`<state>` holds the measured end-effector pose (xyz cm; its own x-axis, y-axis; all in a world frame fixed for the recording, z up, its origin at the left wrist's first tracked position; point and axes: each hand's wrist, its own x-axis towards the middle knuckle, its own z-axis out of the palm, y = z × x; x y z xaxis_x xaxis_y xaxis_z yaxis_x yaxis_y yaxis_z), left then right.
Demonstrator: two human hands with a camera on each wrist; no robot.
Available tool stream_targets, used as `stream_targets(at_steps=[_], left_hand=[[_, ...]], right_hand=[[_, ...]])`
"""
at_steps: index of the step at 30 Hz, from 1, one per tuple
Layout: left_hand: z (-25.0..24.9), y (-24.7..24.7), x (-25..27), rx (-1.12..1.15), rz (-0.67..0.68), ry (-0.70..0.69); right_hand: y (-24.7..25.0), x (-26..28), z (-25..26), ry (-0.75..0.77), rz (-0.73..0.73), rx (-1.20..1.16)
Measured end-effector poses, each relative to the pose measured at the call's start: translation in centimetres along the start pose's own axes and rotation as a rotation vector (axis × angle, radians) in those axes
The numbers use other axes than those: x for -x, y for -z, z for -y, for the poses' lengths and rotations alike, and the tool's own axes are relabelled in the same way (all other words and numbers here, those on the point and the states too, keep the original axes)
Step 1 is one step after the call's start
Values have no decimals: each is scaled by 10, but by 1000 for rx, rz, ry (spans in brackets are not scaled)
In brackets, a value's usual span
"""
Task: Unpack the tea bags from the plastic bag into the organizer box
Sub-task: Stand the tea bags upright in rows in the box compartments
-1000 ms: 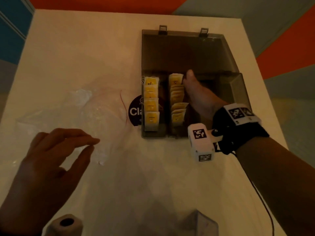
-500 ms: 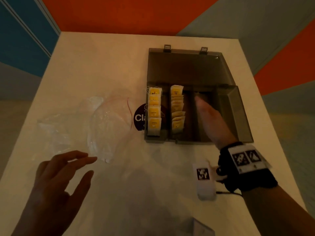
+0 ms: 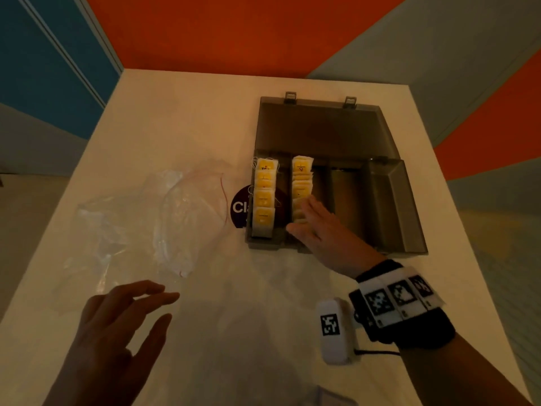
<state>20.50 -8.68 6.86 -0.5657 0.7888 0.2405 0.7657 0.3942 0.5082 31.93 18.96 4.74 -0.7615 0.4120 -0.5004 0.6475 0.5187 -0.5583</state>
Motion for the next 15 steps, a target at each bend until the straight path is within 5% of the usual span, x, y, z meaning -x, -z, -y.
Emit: stream_targets(at_steps=[4,9,15], left_hand=[[-1,3,4,-5,0,-22],[9,5,11,25,93,-11],[54,-4,13,-77,150,-55]], right_hand=[[8,31,-2,-18,-64,-298],[-13,60,-18,-156,60,-45],[-29,99,-12,-206,-50,-87]])
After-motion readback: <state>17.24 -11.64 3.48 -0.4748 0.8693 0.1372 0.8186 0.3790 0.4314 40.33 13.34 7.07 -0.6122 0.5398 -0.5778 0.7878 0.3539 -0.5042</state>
